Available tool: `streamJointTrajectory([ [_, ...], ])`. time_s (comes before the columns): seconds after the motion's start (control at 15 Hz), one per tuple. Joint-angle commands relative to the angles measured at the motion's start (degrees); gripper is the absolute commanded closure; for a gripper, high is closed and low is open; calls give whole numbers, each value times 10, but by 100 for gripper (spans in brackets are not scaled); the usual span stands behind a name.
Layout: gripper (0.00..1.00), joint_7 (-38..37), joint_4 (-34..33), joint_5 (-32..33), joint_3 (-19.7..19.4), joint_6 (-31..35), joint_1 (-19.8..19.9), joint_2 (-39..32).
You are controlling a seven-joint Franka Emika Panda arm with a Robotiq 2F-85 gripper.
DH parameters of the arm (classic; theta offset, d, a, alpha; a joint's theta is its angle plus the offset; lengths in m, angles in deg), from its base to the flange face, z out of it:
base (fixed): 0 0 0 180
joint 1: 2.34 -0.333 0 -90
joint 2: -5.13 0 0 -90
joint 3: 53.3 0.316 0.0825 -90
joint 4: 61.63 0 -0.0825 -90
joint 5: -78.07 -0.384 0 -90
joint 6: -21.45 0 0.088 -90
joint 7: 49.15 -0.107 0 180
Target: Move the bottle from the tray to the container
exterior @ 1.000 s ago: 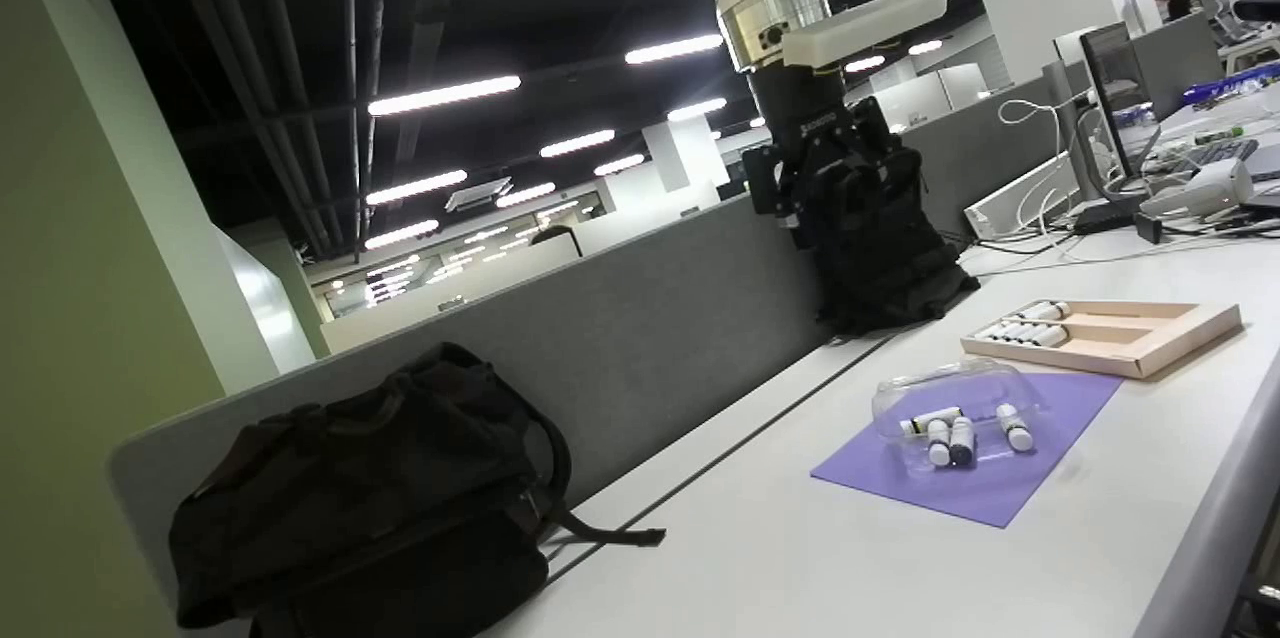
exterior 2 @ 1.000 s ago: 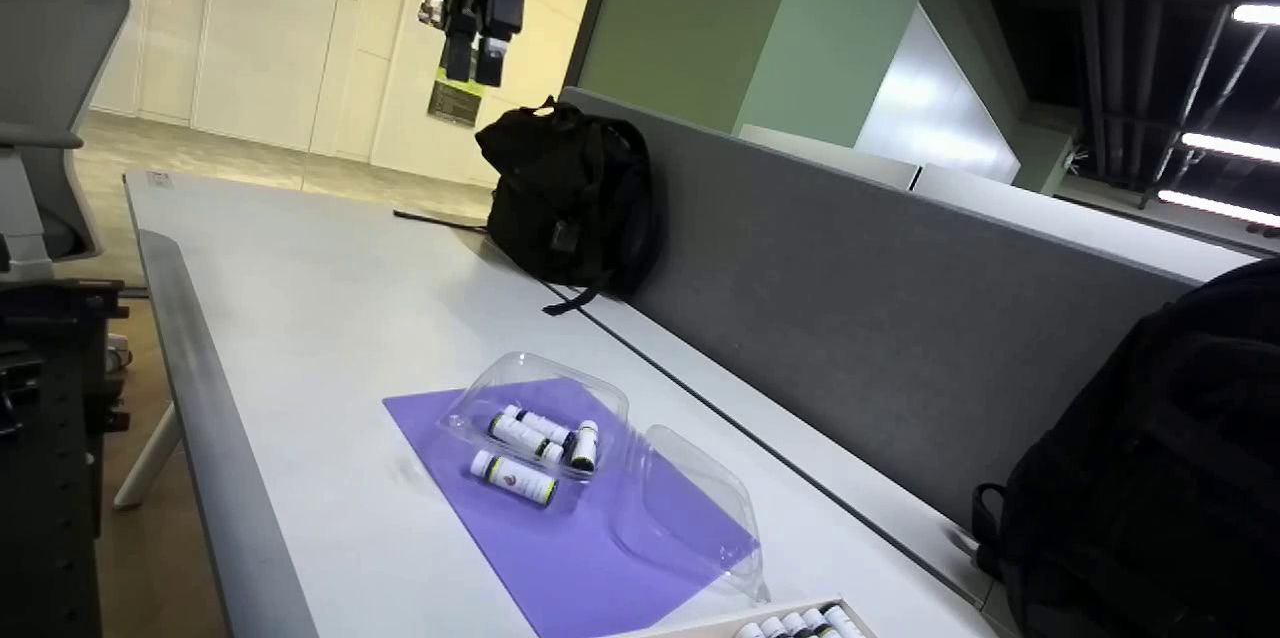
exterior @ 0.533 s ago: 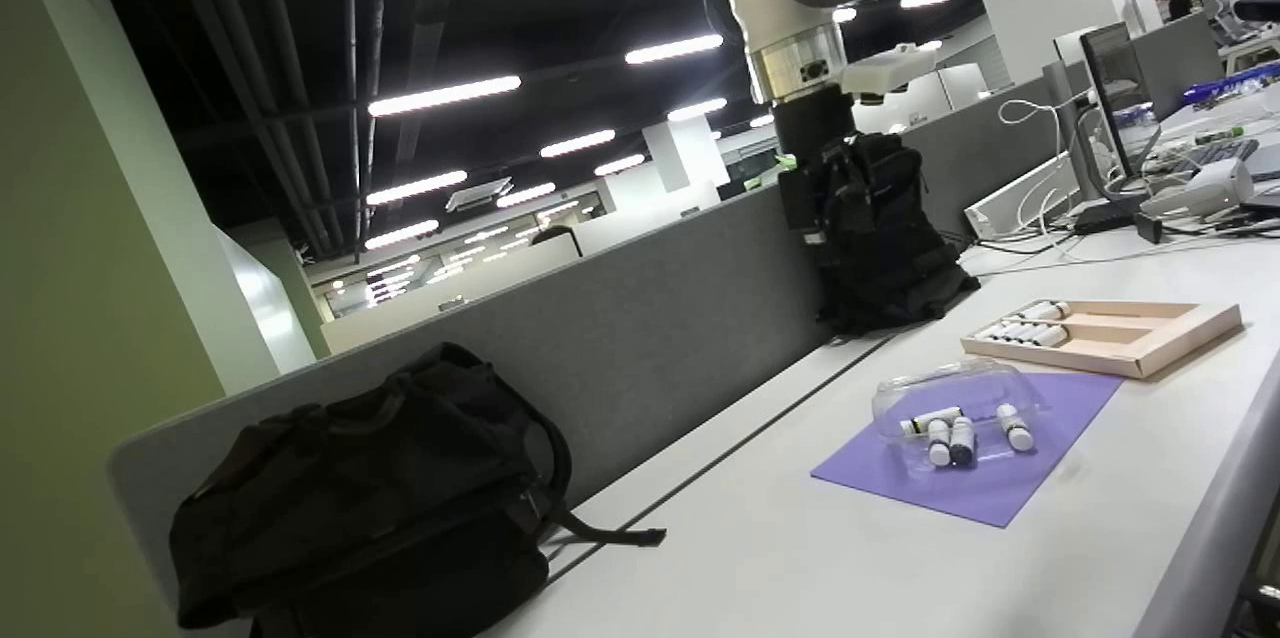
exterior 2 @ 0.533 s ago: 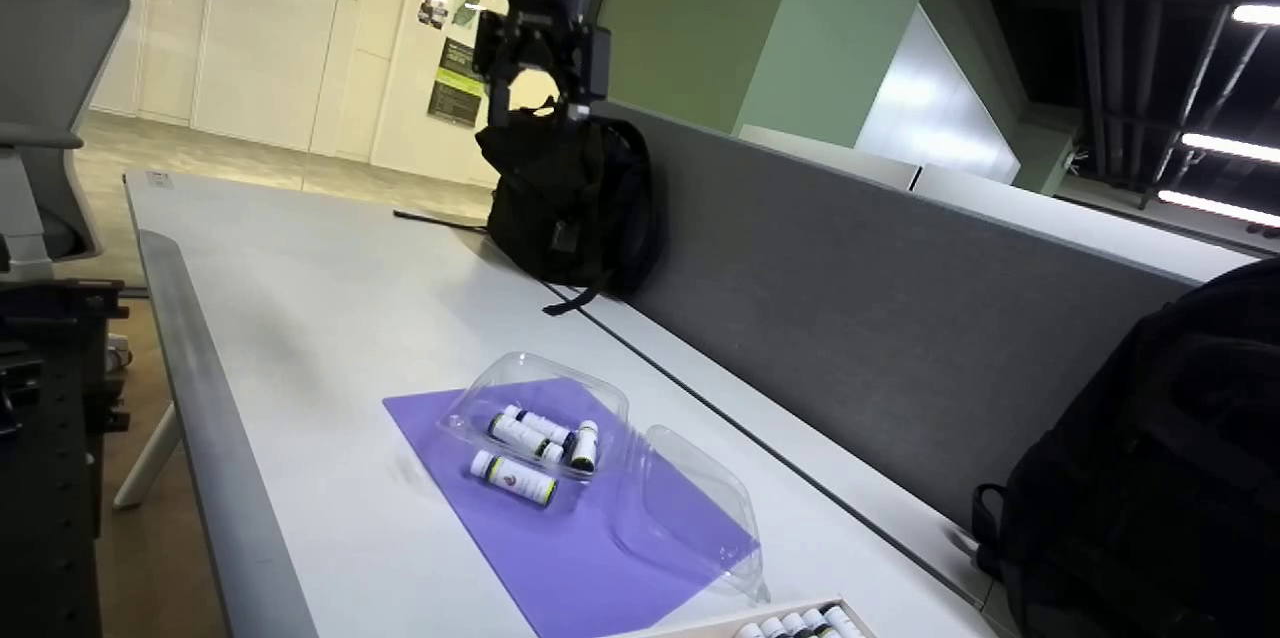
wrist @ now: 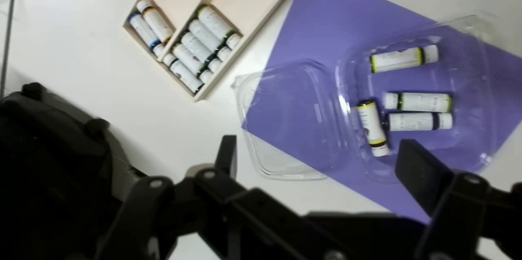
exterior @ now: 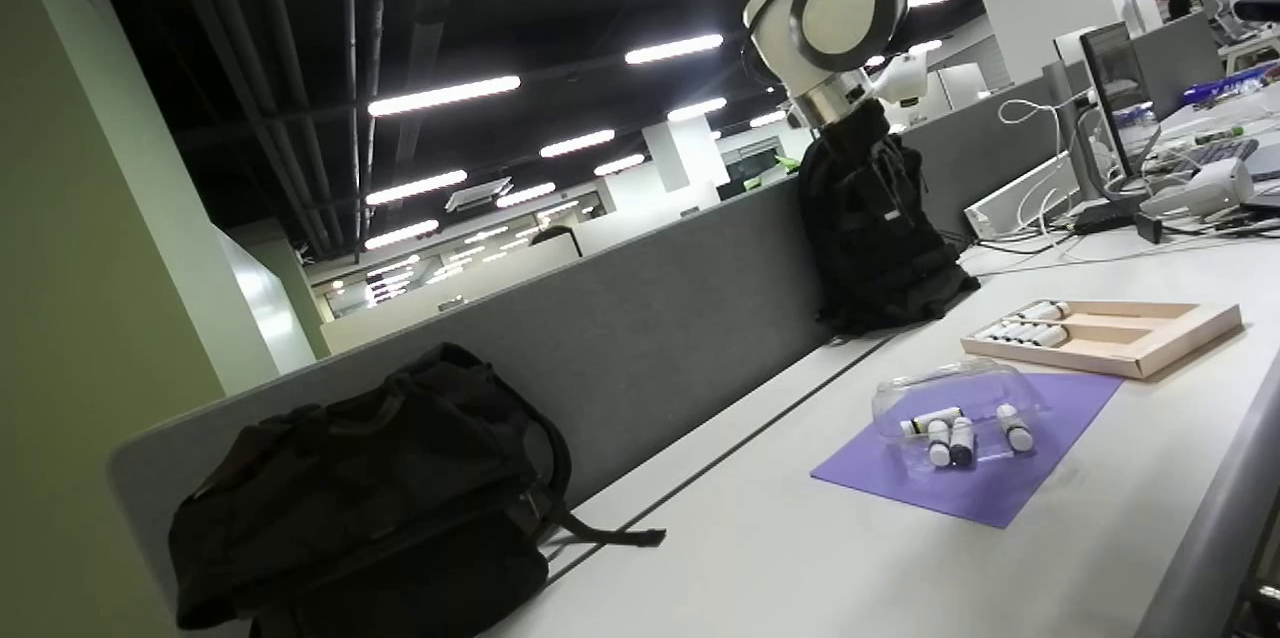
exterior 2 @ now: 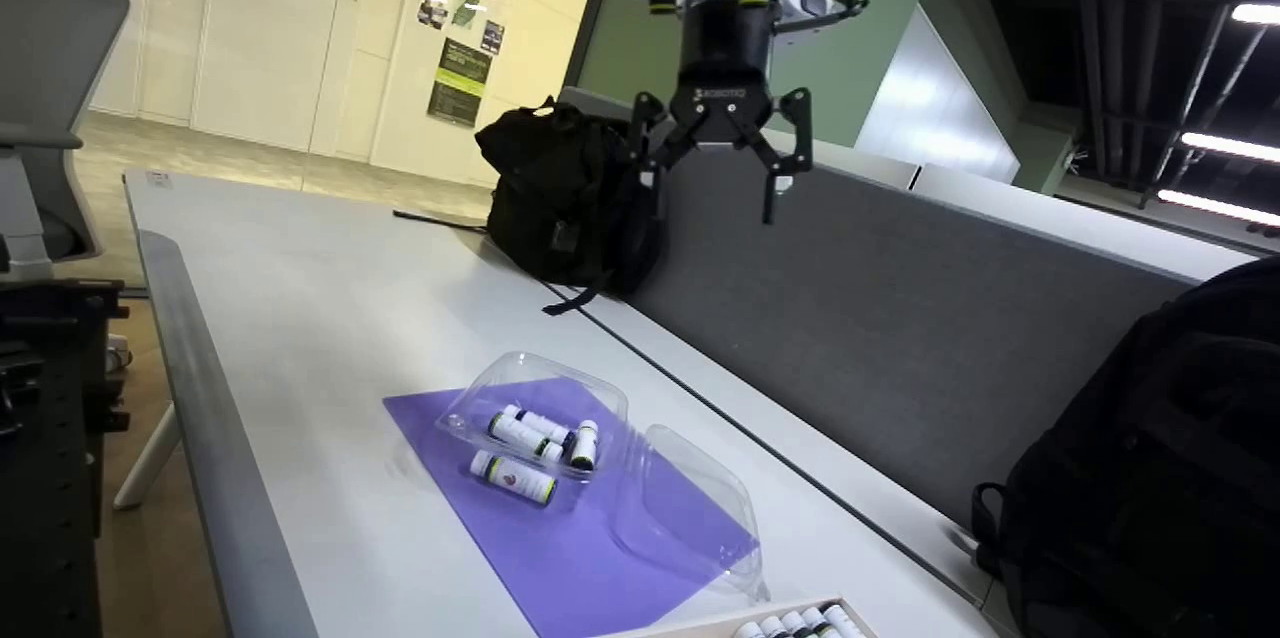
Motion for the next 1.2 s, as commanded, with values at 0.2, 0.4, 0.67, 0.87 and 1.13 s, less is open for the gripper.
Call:
streamJointTrajectory([
  [0.2,0,-3,-27,12,-12,-7,-7,-23],
  [0.4,0,-5,-27,13,-12,-10,-9,-23],
  [0.67,0,105,-5,82,-40,59,13,-52],
  [0.87,0,240,-12,107,-77,111,43,-97],
  [1.13,0,393,-55,86,-108,128,88,-164],
])
